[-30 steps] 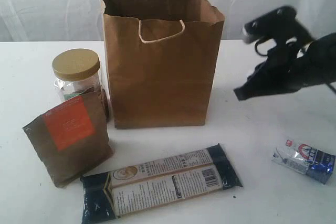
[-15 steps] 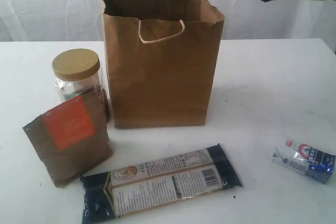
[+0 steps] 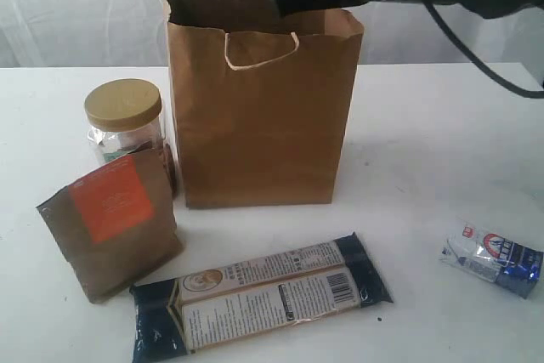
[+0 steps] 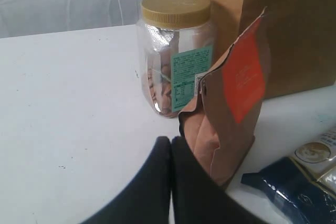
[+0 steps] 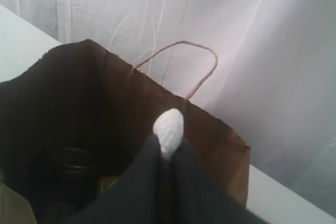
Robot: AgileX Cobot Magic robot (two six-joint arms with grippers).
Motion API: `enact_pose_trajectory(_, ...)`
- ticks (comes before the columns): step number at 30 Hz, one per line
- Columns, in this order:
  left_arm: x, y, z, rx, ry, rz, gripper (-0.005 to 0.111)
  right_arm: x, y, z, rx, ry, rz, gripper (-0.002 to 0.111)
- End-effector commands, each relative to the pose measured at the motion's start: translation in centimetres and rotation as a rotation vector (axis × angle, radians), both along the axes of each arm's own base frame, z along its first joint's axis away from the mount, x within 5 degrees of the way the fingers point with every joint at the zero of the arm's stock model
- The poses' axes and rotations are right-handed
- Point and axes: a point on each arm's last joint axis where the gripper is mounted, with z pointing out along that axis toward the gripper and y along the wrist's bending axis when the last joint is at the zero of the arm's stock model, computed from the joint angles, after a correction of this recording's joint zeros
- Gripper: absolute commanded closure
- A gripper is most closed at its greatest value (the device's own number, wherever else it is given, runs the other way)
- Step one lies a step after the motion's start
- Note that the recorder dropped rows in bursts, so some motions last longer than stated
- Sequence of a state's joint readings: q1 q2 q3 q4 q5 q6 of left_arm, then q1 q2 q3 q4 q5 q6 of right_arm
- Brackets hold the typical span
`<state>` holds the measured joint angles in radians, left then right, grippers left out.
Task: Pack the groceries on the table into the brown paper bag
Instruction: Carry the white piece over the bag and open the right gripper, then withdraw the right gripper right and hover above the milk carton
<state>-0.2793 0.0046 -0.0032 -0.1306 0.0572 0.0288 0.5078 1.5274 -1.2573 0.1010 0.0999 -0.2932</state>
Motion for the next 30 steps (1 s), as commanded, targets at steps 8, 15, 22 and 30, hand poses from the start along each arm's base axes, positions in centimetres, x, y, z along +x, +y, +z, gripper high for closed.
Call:
enact_pose_trajectory(8,0.0,0.0,-0.1,-0.007,-0.002,0.000,0.107,0.6,0.4,-0.1,0.007,0.055,-0.004,0.054)
enact_pose_trajectory(15,0.0,0.0,-0.1,-0.007,-0.002,0.000,0.107,-0.4,-0.1,1.6,0.029,0.015,-0.003,0.054)
enact_pose_trajectory(22,0.0,0.0,-0.1,-0.007,-0.002,0.000,0.107,-3.5,-2.6,3.7,0.109,-0.022,-0.037,0.060)
enact_pose_trajectory(30,0.0,0.0,-0.1,-0.007,-0.002,0.000,0.107,-9.0,-7.3,3.2,0.160,-0.072,-0.106,0.082)
